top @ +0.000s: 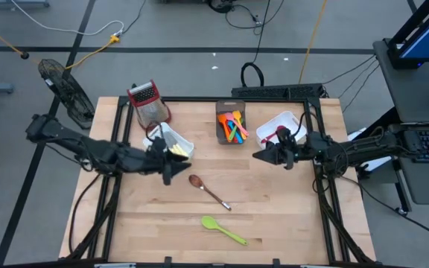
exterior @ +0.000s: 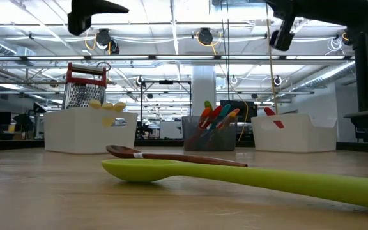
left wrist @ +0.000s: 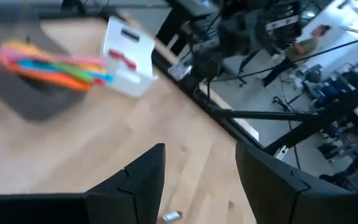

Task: Pick & Place Kitchen Items
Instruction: Put the brown serving spoon into the right white bin

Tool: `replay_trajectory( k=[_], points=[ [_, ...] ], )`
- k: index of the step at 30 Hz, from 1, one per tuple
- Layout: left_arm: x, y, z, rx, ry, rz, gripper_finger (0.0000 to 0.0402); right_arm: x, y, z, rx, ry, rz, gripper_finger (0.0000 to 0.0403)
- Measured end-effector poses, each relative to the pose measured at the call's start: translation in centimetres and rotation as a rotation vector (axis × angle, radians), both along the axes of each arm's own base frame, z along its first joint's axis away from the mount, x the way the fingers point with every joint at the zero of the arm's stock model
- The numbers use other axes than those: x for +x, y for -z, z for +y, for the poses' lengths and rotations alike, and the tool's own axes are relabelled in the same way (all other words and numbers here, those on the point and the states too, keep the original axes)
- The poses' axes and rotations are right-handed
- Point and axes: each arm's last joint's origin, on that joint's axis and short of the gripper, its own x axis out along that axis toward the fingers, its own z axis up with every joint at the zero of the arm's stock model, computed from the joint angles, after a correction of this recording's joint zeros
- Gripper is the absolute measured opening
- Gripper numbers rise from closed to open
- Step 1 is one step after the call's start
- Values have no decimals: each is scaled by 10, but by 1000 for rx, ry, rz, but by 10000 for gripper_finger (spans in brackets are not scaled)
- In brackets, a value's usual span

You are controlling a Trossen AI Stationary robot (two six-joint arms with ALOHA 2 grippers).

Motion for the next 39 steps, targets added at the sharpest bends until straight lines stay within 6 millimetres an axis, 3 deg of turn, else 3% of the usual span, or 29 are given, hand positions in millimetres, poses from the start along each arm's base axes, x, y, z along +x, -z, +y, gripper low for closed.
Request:
replay_trajectory(
  k=[11, 21, 29, 39],
  points=[
    [48, -1, -58, -220, -56, 231, 200, -1, 2, 4, -43, -126, 11, 8],
    [73, 29, -87, -637, -216, 421, 200, -1, 3, 5, -53, -171, 13, 9],
    [89, 56, -104, -832, -350, 382, 200, -1, 3, 5, -52, -171, 14, 9],
    [106, 69, -101, -781, -338, 352, 200, -2, 3, 8, -66, -250, 13, 9]
  ],
)
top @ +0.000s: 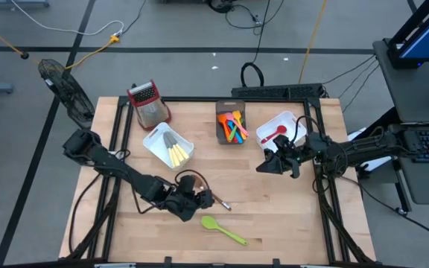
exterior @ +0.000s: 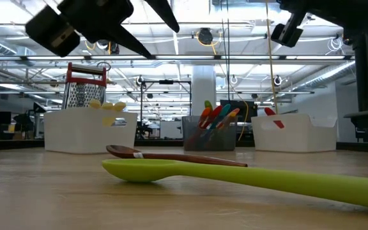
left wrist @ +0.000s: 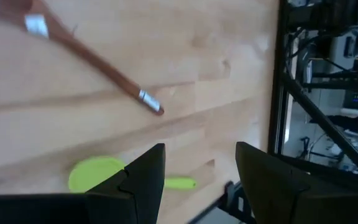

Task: Pick & Place Kitchen Items
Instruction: Put the brown serving spoon into the right white bin

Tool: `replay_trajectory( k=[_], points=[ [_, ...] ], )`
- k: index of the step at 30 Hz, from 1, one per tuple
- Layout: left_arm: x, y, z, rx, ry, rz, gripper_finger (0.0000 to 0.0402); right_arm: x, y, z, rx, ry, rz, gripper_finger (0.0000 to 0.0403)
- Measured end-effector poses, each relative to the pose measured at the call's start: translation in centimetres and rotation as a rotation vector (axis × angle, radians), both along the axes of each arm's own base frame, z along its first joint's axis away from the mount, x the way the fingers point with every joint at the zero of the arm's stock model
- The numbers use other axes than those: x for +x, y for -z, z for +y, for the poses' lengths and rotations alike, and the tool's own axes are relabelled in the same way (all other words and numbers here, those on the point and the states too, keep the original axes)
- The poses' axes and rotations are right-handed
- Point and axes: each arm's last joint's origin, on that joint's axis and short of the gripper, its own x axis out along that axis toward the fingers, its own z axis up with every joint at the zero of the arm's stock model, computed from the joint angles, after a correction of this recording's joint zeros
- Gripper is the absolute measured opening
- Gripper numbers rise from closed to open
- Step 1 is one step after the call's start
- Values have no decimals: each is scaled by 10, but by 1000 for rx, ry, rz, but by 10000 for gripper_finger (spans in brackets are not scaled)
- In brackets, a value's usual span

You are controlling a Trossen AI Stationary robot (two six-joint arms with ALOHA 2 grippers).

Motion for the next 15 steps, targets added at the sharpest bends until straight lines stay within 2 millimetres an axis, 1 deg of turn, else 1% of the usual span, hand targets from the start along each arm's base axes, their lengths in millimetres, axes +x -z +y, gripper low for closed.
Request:
replay_trajectory(
  k=[3, 7, 10, 15],
  points=[
    [0, -2, 2, 84, 15, -13, 200, 0, 0, 0, -21, 4, -9, 9],
    [-3, -9, 3, 201, 107, -25, 200, 0, 0, 5, -122, -1, -53, 9],
    [-6, -12, 0, 291, 151, -31, 200, -1, 1, 10, -171, 21, -69, 9],
    [-15, -20, -9, 515, 208, -55, 200, -1, 2, 18, -223, 86, -73, 9]
  ],
)
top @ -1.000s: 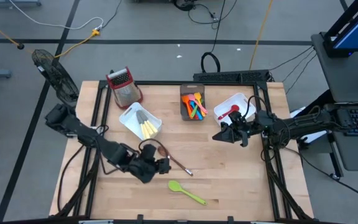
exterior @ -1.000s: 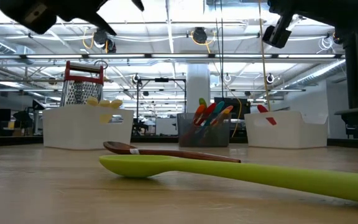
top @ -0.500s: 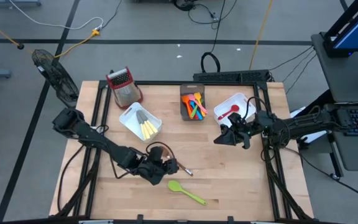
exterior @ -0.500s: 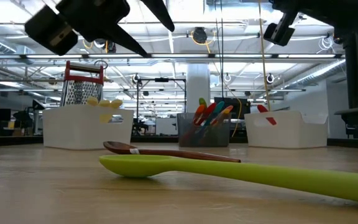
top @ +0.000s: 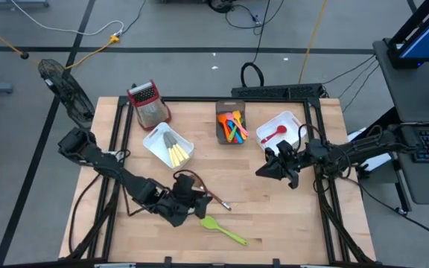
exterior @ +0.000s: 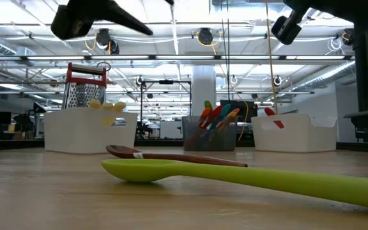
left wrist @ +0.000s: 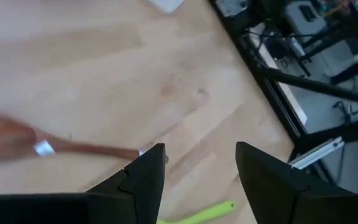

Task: Pick & Place Kitchen Items
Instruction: Put the brown serving spoon into the right white bin

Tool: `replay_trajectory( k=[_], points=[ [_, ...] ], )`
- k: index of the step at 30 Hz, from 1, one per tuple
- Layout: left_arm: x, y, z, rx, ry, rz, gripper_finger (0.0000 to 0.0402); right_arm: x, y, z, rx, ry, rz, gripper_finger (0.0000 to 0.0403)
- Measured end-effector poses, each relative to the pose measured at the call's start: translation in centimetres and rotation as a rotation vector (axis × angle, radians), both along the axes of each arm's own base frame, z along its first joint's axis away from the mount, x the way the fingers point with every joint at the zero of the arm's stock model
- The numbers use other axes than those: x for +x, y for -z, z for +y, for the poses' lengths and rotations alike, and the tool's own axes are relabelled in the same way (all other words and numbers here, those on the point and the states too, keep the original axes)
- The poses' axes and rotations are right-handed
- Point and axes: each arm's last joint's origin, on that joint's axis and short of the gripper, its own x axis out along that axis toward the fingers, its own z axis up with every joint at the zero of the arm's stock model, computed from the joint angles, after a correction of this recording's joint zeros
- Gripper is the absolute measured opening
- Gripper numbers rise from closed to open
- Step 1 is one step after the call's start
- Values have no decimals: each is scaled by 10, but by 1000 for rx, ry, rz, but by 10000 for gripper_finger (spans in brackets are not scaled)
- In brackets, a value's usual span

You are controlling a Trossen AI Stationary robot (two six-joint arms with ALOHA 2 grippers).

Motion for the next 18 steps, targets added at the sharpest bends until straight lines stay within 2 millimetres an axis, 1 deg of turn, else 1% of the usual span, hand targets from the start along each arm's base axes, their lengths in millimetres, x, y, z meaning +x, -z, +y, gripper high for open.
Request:
replay_trajectory(
  k=[4, 6, 8, 10, 12, 15, 18],
  points=[
    [-10, -6, -8, 126, 58, 0, 200, 1, 4, 8, -49, 29, 7, 9],
    [-18, -10, -9, 158, 63, 10, 200, 4, 4, 12, -79, 40, 20, 9],
    [-21, -13, -8, 175, 46, 16, 200, 10, 3, 18, -108, 27, 31, 9],
    [-34, -14, -7, 210, 46, 68, 200, 18, -3, 25, -133, 11, 27, 9],
    [-40, -19, -3, 214, 33, 74, 200, 27, -7, 30, -159, 16, 38, 9],
    [-55, -26, 2, 248, 45, 120, 200, 46, -12, 39, -236, 5, 88, 9],
    [-62, -34, 6, 272, 66, 129, 200, 64, -15, 47, -321, -14, 155, 9]
  ],
)
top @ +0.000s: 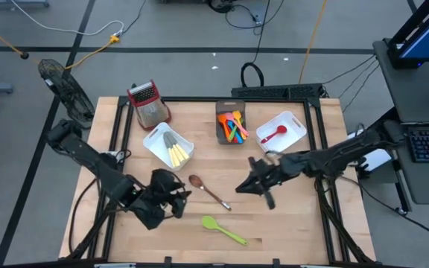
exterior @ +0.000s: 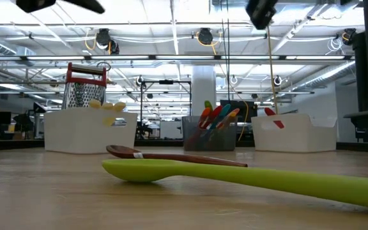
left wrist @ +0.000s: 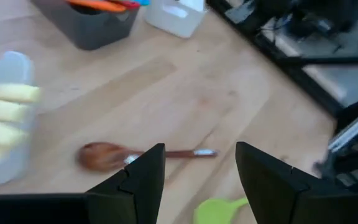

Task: Pick & Place Kitchen Items
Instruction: Put the brown serving spoon into the right white bin

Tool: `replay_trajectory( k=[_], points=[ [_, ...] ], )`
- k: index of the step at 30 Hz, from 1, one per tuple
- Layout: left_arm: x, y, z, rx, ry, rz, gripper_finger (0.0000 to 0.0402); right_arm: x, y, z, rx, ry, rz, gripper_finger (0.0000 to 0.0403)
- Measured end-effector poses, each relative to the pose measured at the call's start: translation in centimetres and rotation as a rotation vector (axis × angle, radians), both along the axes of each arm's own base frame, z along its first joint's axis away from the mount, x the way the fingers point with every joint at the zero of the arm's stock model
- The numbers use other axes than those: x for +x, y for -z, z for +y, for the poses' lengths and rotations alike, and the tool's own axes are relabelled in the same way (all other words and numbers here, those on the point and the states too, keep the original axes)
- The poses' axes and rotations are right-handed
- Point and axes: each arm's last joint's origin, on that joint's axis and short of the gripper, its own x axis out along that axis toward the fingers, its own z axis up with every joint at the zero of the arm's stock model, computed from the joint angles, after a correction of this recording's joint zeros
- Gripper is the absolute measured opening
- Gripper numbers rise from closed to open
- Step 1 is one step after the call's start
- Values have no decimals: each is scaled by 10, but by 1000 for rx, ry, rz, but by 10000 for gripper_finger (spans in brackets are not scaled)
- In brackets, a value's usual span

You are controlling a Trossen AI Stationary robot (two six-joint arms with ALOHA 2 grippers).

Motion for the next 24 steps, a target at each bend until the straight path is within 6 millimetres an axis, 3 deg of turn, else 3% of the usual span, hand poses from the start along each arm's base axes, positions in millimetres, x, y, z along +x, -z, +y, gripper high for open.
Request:
replay_trajectory(
  k=[14, 19, 24],
  points=[
    [-61, -36, 29, 127, 143, 134, 200, 82, -20, 25, -162, -24, 63, 15],
    [-75, -36, 32, 152, 164, 134, 200, 97, -10, 30, -194, 0, 137, 51],
    [-89, -23, 36, 141, 166, 134, 200, 107, -1, 38, -238, 49, 207, 100]
  ],
)
